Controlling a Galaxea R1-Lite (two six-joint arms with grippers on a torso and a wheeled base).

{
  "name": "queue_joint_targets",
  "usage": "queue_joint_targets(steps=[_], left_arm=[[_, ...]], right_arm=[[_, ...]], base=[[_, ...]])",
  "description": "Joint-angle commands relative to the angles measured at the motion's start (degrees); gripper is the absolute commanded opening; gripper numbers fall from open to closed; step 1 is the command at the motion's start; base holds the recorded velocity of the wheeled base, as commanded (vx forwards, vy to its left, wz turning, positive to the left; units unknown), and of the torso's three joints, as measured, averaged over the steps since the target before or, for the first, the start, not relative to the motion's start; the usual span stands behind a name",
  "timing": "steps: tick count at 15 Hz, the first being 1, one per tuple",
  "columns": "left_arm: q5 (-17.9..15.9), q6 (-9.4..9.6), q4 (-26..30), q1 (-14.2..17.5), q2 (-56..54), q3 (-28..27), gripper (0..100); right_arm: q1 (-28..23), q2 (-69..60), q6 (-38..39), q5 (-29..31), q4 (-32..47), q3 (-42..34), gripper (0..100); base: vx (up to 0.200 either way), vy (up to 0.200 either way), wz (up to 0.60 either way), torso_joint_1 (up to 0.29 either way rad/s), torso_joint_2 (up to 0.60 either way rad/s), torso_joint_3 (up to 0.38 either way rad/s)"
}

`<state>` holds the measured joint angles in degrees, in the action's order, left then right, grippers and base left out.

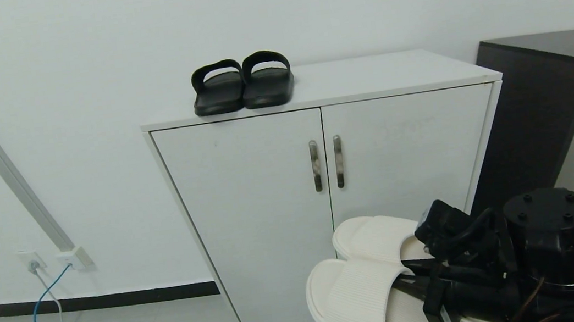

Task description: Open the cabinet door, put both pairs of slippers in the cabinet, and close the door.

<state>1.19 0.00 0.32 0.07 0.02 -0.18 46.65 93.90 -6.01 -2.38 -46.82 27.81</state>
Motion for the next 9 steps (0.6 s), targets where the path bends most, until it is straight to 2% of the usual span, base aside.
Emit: queue_joint_targets(steps=[1, 4, 5, 6, 7, 8, 9], left_arm=[[0.0, 0.00, 0.0, 0.0, 0.1, 0.0, 100], [0.0, -0.09, 0.0, 0.0, 0.1, 0.0, 100], [1.6, 0.26, -0.2, 0.1, 0.2, -0.3, 100], [1.7, 0.53, 0.2, 0.1, 2.0, -4.9, 100], [1.5, -1.05, 0.9, 0.0, 7.7, -12.0, 100], [0.9, -2.64, 1.0, -0.2, 12.1, -16.3, 100], [-2.0, -2.55, 0.9, -0.8, 16.2, -17.7, 100]], right_arm=[[0.0, 0.1, -0.1, -0.1, -0.2, -0.2, 0], [0.0, 0.1, -0.1, 0.0, -1.2, -0.8, 0], [0.1, 0.1, -0.2, 0.1, -2.5, -1.4, 0], [0.1, 0.1, -0.2, 0.1, -2.5, -1.4, 0], [0.1, 0.1, -0.2, 0.0, -2.5, -1.5, 0], [0.1, 0.1, -0.2, -0.1, -2.5, -1.7, 0], [0.2, 0.2, -0.2, -0.1, -2.4, -1.7, 0]], base=[[0.000, 0.000, 0.00, -0.080, 0.44, 0.364], [0.000, 0.000, 0.00, -0.046, 0.44, 0.390], [0.000, 0.000, 0.00, 0.007, 0.25, 0.193], [0.000, 0.000, 0.00, 0.000, 0.00, 0.000], [0.000, 0.000, 0.00, 0.000, 0.00, 0.000], [0.000, 0.000, 0.00, 0.000, 0.00, 0.000], [0.000, 0.000, 0.00, 0.000, 0.00, 0.000]])
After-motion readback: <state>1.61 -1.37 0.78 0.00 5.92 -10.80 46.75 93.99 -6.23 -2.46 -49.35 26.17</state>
